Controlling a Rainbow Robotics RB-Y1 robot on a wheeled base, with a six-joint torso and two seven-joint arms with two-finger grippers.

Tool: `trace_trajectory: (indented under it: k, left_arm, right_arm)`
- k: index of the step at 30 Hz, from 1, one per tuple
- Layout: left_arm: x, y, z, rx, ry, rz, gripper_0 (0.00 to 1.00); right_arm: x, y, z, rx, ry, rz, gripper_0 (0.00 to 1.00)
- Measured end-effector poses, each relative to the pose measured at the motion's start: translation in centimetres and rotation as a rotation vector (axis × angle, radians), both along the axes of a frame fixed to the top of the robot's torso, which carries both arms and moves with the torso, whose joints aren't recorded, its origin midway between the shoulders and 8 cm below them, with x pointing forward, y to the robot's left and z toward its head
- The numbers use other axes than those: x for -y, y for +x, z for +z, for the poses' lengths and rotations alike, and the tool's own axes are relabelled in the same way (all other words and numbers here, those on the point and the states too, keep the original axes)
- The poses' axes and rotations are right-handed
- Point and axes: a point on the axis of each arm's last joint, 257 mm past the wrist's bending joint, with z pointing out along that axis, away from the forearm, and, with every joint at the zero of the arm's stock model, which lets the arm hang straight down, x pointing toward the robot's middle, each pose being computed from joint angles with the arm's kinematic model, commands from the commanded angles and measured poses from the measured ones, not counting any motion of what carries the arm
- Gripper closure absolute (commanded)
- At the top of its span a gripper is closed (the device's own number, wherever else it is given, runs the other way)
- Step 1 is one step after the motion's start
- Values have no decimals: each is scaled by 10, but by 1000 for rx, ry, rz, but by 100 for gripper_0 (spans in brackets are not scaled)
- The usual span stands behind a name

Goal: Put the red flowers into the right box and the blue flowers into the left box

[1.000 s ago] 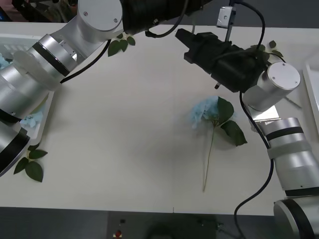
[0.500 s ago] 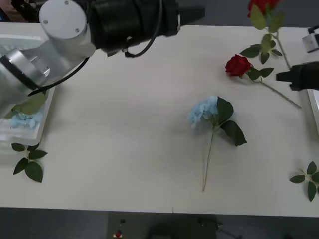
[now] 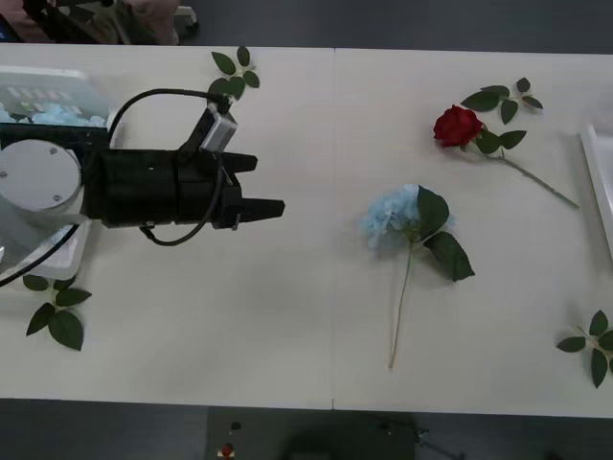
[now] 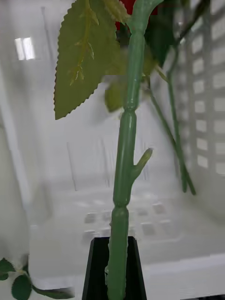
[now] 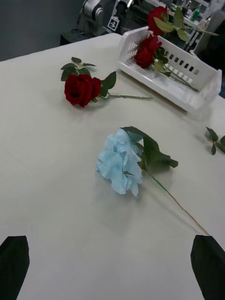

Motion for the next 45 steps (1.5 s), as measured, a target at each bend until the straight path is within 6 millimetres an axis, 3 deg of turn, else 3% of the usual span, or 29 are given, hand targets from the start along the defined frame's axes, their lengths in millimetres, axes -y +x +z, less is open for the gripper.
trace_trajectory:
  k: [4,8,9,11,12,15,22,25,29,35,40,45]
  left_arm:
    - [-8,-18,28,107,47,-60,0]
    - [-7,-37,51,175,72,-102,0]
    - [-6,-41,55,186,74,-109,0]
    - [-1,-45,63,198,52,-110,0]
    - [1,-46,66,201,35,-104,0]
    - [5,-53,66,201,2,-89,0]
    - [4,-60,59,169,-12,-95,0]
    - [5,-65,55,163,1,-118,0]
    - [5,-66,55,161,2,-121,0]
    - [5,-66,54,161,3,-120,0]
    - [5,-66,54,161,3,-119,0]
    - [5,-65,54,161,3,-119,0]
  right_arm:
    - [20,-7,-13,7,-16,-65,100]
    - [42,3,-19,29,-140,-70,98]
    - [43,3,-24,19,-161,-63,89]
    - [42,3,-37,-5,-187,-46,57]
    - [41,5,-41,-3,-197,-41,47]
    - [33,20,-50,34,-200,-34,35]
    - [18,34,-56,67,-173,-24,29]
    - [8,44,-51,72,-220,72,29]
    - [-41,76,-31,96,-295,310,29]
    - [-160,133,2,229,-299,505,28]
    - [-242,159,-18,205,-250,535,29]
    - [-294,192,-31,196,-290,589,29]
